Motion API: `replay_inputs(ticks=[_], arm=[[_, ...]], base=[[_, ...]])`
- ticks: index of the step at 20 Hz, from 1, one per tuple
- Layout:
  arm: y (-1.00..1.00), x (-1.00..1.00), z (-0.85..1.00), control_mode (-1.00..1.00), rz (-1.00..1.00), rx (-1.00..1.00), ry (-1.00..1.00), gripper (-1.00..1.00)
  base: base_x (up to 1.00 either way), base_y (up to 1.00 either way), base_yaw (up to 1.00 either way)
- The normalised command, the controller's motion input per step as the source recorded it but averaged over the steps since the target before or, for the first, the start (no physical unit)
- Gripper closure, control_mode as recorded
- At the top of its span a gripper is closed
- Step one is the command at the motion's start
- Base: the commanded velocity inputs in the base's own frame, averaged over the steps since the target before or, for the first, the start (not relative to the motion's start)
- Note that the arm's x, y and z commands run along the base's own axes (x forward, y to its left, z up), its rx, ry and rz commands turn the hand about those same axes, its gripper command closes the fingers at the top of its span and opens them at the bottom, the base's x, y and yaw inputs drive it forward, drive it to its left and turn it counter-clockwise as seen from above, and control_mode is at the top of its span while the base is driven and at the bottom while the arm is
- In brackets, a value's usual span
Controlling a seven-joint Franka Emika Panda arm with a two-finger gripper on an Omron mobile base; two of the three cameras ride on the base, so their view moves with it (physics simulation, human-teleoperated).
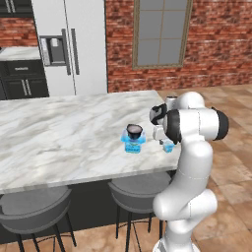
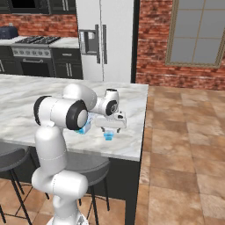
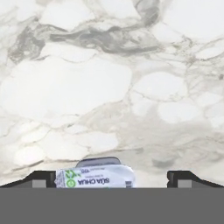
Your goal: Stack the yogurt containers by placing the smaller containers on top of the larger containers.
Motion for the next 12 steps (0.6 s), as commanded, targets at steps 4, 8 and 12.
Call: replay_inputs(ticks=[4,8,12], arm=[[0.0,0.0,-0.09,-1.0,0.0,0.0,0.0,-1.0],[0.0,0.0,-0.1,-1.0,0.0,0.0,0.02,-1.0],[0.0,0.0,-0.11,-1.0,0.0,0.0,0.01,-1.0]], base=[[0.0,0.0,0.0],[0.0,0.0,0.0],[0.0,0.0,0.0]])
